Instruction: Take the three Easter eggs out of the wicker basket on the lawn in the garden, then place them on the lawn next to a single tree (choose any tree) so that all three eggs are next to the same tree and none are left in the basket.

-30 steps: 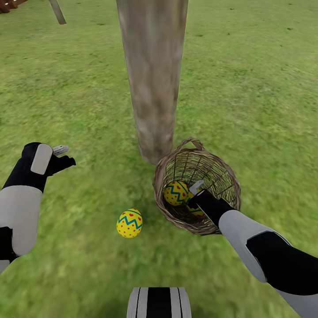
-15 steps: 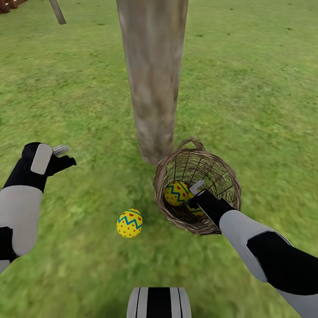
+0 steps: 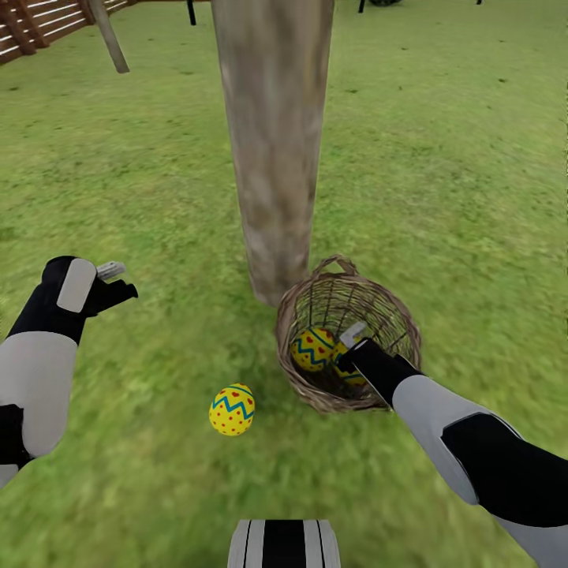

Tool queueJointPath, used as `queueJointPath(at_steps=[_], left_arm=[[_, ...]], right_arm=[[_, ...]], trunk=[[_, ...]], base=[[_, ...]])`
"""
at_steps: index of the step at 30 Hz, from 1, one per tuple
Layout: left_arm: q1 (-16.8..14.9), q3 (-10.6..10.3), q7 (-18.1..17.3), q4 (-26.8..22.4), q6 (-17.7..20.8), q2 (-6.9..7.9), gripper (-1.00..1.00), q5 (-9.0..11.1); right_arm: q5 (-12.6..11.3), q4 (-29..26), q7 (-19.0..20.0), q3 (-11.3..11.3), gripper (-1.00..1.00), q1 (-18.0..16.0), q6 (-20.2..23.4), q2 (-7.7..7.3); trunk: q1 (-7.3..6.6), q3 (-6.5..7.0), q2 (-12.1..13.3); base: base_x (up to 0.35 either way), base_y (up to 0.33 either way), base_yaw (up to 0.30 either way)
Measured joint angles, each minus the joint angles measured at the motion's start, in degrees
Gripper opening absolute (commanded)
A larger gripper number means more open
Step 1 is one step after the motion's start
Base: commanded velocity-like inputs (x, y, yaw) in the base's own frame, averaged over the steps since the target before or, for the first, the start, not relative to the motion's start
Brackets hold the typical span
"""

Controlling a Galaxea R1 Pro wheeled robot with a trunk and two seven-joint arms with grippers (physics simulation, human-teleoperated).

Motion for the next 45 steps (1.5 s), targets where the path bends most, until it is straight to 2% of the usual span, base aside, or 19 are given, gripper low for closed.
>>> queueJointPath(at_steps=[12,15,19,27,29,34,35,37,38,40,41,42,44,45], left_arm=[[0.00,-0.29,0.08,-0.08,0.00,-0.43,1.00,-0.17],[0.00,-1.52,0.25,-0.08,-0.01,-0.44,1.00,-0.18],[0.00,-1.79,0.41,-0.08,-0.08,-1.50,1.00,-0.19],[0.00,-2.01,0.53,-0.08,-0.09,-1.70,1.00,-0.18],[0.00,-2.11,0.53,-0.08,-0.08,-1.68,1.00,-0.19],[0.00,-2.14,0.48,-0.08,-0.09,-1.73,1.00,-0.14],[0.00,-2.14,0.46,-0.08,-0.08,-1.74,1.00,-0.12],[0.00,-2.14,0.45,-0.08,-0.12,-1.75,1.00,-0.14],[0.00,-2.14,0.44,-0.08,-0.13,-1.76,1.00,-0.16],[0.00,-2.14,0.44,-0.05,-0.16,-1.76,1.00,-0.12],[0.00,-2.14,0.44,-0.01,-0.17,-1.76,1.00,-0.11],[0.00,-2.14,0.44,0.00,-0.17,-1.76,1.00,-0.11],[0.00,-2.14,0.44,0.05,-0.17,-1.76,1.00,-0.10],[0.00,-2.14,0.40,0.11,-0.17,-1.76,1.00,-0.10]], right_arm=[[0.12,-1.39,-0.06,-0.09,-1.00,0.00,0.03,0.09],[0.08,-1.50,-0.03,-0.08,-1.00,0.00,-0.10,0.18],[-0.28,-1.47,0.24,-0.10,-1.00,0.00,-0.22,0.19],[-0.57,-1.98,0.64,-0.25,-1.00,0.00,-0.38,0.30],[-0.62,-2.02,2.21,-0.25,-1.00,0.00,-0.37,0.35],[-0.72,-3.86,12.83,-0.52,-1.00,0.00,0.20,0.19],[-1.01,-3.93,13.34,-1.26,-1.00,0.00,0.37,0.19],[-5.83,-5.61,13.70,-7.28,-1.00,-0.01,3.34,0.19],[-7.02,-7.68,13.75,-8.87,-1.00,-0.01,5.89,0.14],[-8.60,-10.57,13.76,-10.27,-1.00,0.00,9.63,0.09],[-10.75,-12.72,13.56,-10.75,-1.00,-0.01,10.88,0.17],[-11.75,-14.42,13.22,-10.95,-1.00,0.01,11.17,0.11],[-12.61,-18.21,11.43,-11.54,-1.00,1.02,11.66,0.10],[-12.85,-22.14,9.95,-11.66,-1.00,2.95,13.71,0.25]], trunk=[[-0.31,2.66,0.16],[-0.39,3.33,0.20],[-0.49,4.21,0.25],[-0.70,5.99,0.36],[-0.75,6.43,0.39],[-0.88,7.54,0.45],[-0.90,7.76,0.47],[-0.96,8.21,0.49],[-0.99,8.43,0.51],[-1.03,8.87,0.53],[-1.06,9.10,0.55],[-1.09,9.32,0.56],[-1.14,9.76,0.59],[-1.16,9.98,0.60]], base=[[0.000,0.000,0.000],[0.000,0.000,0.000],[0.000,0.000,0.000],[0.000,0.000,0.000],[0.000,0.000,0.000],[0.000,0.000,0.000],[0.000,0.000,0.000],[0.000,0.000,0.000],[0.000,0.000,0.000],[0.000,0.000,0.000],[0.000,0.000,0.000],[0.000,0.000,0.000],[0.000,0.000,0.000],[0.000,0.000,0.000]])
